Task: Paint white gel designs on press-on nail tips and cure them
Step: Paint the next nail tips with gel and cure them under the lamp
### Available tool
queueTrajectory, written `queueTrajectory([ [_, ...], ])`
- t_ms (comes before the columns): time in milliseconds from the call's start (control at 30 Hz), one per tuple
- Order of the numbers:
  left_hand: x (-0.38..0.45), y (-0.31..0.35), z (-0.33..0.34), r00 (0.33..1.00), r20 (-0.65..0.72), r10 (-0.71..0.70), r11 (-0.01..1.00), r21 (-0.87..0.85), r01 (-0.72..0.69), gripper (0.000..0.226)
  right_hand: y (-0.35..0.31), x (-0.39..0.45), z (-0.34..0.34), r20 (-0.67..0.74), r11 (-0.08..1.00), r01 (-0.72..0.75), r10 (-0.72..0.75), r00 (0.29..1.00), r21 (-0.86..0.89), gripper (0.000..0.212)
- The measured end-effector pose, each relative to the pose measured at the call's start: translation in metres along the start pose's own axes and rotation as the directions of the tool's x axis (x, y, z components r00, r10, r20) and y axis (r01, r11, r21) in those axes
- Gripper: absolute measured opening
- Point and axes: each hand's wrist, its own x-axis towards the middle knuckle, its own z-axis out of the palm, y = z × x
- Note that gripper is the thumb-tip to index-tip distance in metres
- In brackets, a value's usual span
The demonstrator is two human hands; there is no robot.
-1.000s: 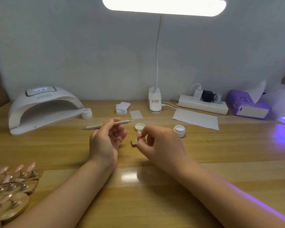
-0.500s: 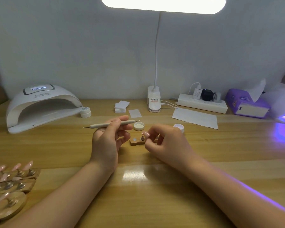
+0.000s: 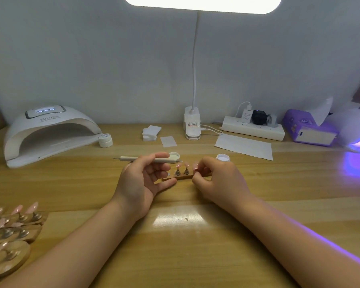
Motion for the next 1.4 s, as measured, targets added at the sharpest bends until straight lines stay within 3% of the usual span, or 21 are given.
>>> queueTrajectory([
  [200,-0.001,-0.002,0.002,0.996,0.045,0.074,0.996,0.045,-0.076,0.037,0.006,0.003,0.002,0.034,0.999,0.019,-0.021,0.999,0.046,0.005],
  [367,-0.006,-0.003,0.007,0.972,0.040,0.230,0.961,0.148,-0.233,0.019,0.004,0.001,0.005,-0.016,0.983,0.068,-0.066,0.998,0.173,0.008],
  [533,-0.012,-0.005,0.012,0.896,0.033,0.443,0.791,0.455,-0.408,0.024,0.004,0.001,0.005,-0.022,0.968,0.071,-0.068,0.997,0.242,0.008],
  [667,-0.016,-0.007,0.016,0.839,0.084,0.538,0.691,0.526,-0.495,0.022,0.002,0.001,0.003,-0.027,0.949,0.064,-0.059,0.998,0.308,0.004],
  [1100,-0.017,-0.011,0.018,0.771,0.151,0.618,0.565,0.596,-0.570,0.017,0.001,0.002,0.009,-0.035,0.949,0.091,-0.084,0.996,0.302,0.007],
  [1400,-0.016,-0.013,0.017,0.765,0.179,0.618,0.512,0.648,-0.565,0.015,-0.001,0.000,0.009,-0.041,0.939,0.115,-0.108,0.993,0.324,0.010],
])
